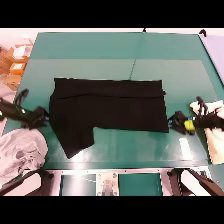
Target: Fold the shirts.
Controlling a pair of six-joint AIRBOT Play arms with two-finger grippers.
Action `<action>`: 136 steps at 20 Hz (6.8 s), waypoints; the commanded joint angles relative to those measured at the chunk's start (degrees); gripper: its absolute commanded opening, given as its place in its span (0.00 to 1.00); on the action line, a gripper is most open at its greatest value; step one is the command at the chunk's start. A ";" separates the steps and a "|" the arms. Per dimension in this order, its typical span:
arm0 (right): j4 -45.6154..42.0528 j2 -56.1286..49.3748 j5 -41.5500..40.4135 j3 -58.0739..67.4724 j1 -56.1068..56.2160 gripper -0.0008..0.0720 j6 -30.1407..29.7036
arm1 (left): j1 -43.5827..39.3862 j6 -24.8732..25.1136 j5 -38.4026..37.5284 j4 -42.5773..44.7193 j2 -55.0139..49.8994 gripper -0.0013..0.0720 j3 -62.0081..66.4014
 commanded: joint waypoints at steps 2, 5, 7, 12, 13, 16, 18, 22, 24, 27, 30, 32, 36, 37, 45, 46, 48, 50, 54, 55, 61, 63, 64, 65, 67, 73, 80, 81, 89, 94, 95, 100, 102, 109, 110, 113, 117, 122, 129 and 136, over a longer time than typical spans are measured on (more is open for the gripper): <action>0.09 10.75 -5.25 -14.62 -0.20 0.63 1.33 | 0.46 -0.39 7.17 0.50 8.55 0.74 -16.85; 4.72 10.69 -10.69 -18.08 -0.15 0.63 -0.48 | 0.46 -1.14 12.52 0.50 8.55 0.74 -20.52; 7.78 10.67 -14.16 -18.60 -0.13 0.59 -0.68 | 0.46 -1.42 16.31 -1.25 8.50 0.74 -21.18; 14.47 7.30 -24.92 -18.60 4.55 0.59 -0.59 | 0.42 0.57 21.27 -12.31 8.39 0.73 -25.00; 15.89 5.70 -27.50 -18.53 6.23 0.59 -0.59 | 0.42 0.57 21.18 -12.52 8.39 0.73 -25.88; 17.55 2.32 -31.23 -18.45 9.18 0.59 -0.61 | 0.42 3.69 18.84 -18.40 8.41 0.51 -26.95; 17.51 2.43 -31.04 -18.34 9.20 0.44 -0.63 | 0.42 6.69 14.82 -21.86 8.48 0.23 -26.84; 15.47 2.43 -28.11 -16.55 9.09 0.03 -2.54 | 0.42 7.76 9.27 -19.80 8.66 0.07 -22.05; 10.99 2.84 -23.47 -14.29 7.93 0.03 -2.49 | 0.42 4.98 6.69 -16.09 11.23 0.07 -17.38; 1.11 6.60 -15.91 -11.54 4.92 0.03 1.90 | 0.42 -0.76 2.47 -6.86 20.15 0.07 -10.88; -6.88 11.76 -7.85 -9.75 3.96 0.03 7.13 | 0.42 -3.17 1.14 -5.64 26.51 0.07 -9.46; -7.39 14.38 -5.20 -7.98 3.96 0.03 7.43 | 0.42 -4.11 0.02 -7.91 27.04 0.07 -9.40; -5.40 12.33 -7.43 -0.22 4.02 0.03 7.02 | 0.42 -3.91 4.31 -13.44 25.97 0.07 -5.14; -4.28 10.32 -7.93 2.54 4.22 0.03 6.91 | 0.42 -3.54 4.81 -14.03 24.22 0.07 -2.51; -3.06 -15.78 -16.06 28.37 10.58 0.03 6.95 | -13.27 -0.55 15.93 -14.21 -7.17 0.07 22.14; -2.56 -20.13 -16.81 31.17 10.99 0.03 6.95 | -13.16 -0.76 16.57 -14.12 -11.54 0.07 25.24; -1.62 -28.37 -18.95 36.02 11.54 0.03 6.95 | -12.72 -1.44 18.47 -12.33 -18.16 0.07 30.10; 0.24 -36.44 -20.31 40.85 12.15 0.03 6.95 | -12.81 -1.40 20.33 -11.56 -23.93 0.07 33.86; 3.17 -48.70 -19.69 51.39 12.48 0.37 6.93 | -12.79 -1.20 25.94 -14.99 -31.93 0.48 38.69; 2.89 -49.79 -17.55 54.31 11.63 0.61 6.75 | -12.79 -1.31 27.21 -16.24 -31.95 1.00 39.41; 2.78 -50.49 3.37 63.87 0.72 0.73 -3.45 | -11.08 -1.01 17.29 -15.72 -31.91 0.98 52.22; 3.02 -52.17 8.31 63.30 -1.05 0.77 -6.60 | -11.08 -1.29 14.58 -15.89 -31.89 0.98 54.21; 3.02 -53.31 10.82 62.93 -1.16 0.78 -8.61 | -11.08 -1.42 13.14 -16.59 -31.89 0.98 54.49; 3.10 -54.51 12.35 62.53 -1.01 0.86 -9.94 | -11.10 -1.42 11.98 -17.29 -31.91 0.84 54.47; 3.28 -56.85 12.59 62.01 -0.26 0.86 -11.15 | -11.10 -1.33 9.68 -17.57 -31.91 0.18 54.47; 9.03 -62.49 12.50 62.03 3.32 0.78 -14.14 | -11.45 -0.92 4.96 -21.35 -31.91 0.07 54.47; 9.68 -60.54 16.44 69.44 4.37 0.03 -14.47 | -28.94 0.28 14.75 -12.63 -34.07 0.07 54.45; 9.79 -59.25 18.84 71.84 4.46 0.03 -13.86 | -32.76 -0.09 16.92 -11.43 -35.89 0.07 54.45; 22.86 -42.56 30.73 78.97 5.14 0.03 -13.70 | -55.17 -0.26 36.83 -16.55 -52.54 0.07 56.35; 23.10 -37.59 31.02 78.95 6.32 0.03 -13.64 | -57.27 -1.40 36.46 -23.02 -56.39 0.07 61.59; 23.08 -37.62 31.21 78.75 6.51 0.03 -13.27 | -56.68 -1.42 35.45 -24.39 -56.22 0.07 62.47; 23.17 -37.62 30.08 78.51 11.17 0.03 -9.35 | -46.21 -2.08 13.51 -25.03 -53.05 0.07 71.06; 25.05 -37.62 28.33 78.51 15.82 0.03 -6.73 | -38.97 -5.20 3.48 -25.03 -50.23 0.07 73.79; 22.69 -43.67 1.84 78.42 43.67 0.03 -5.90 | -15.04 -7.50 -11.72 -25.07 -39.15 0.07 73.35; 22.40 -46.62 -2.95 78.40 48.22 0.03 -5.90 | -13.05 -7.48 -12.44 -25.07 -38.53 0.07 73.31; 22.45 -57.33 -21.62 78.40 60.37 0.05 -5.90 | -9.57 -7.21 -12.98 -25.03 -38.14 0.07 73.16; 22.34 -66.82 -34.10 78.47 67.52 0.63 -5.90 | -9.29 -5.60 -13.14 -24.74 -38.14 0.07 71.95; 19.61 -59.08 -13.18 78.58 47.80 0.48 -4.57 | -9.29 -4.37 -13.40 -24.70 -38.14 0.07 71.95; 8.02 -55.36 11.10 71.91 25.83 0.76 2.82 | -9.29 -4.39 -12.61 -24.70 -38.14 0.07 71.95; 11.23 -55.60 -3.32 54.77 33.18 0.76 1.07 | -9.29 -4.42 -12.31 -24.70 -38.14 0.07 71.95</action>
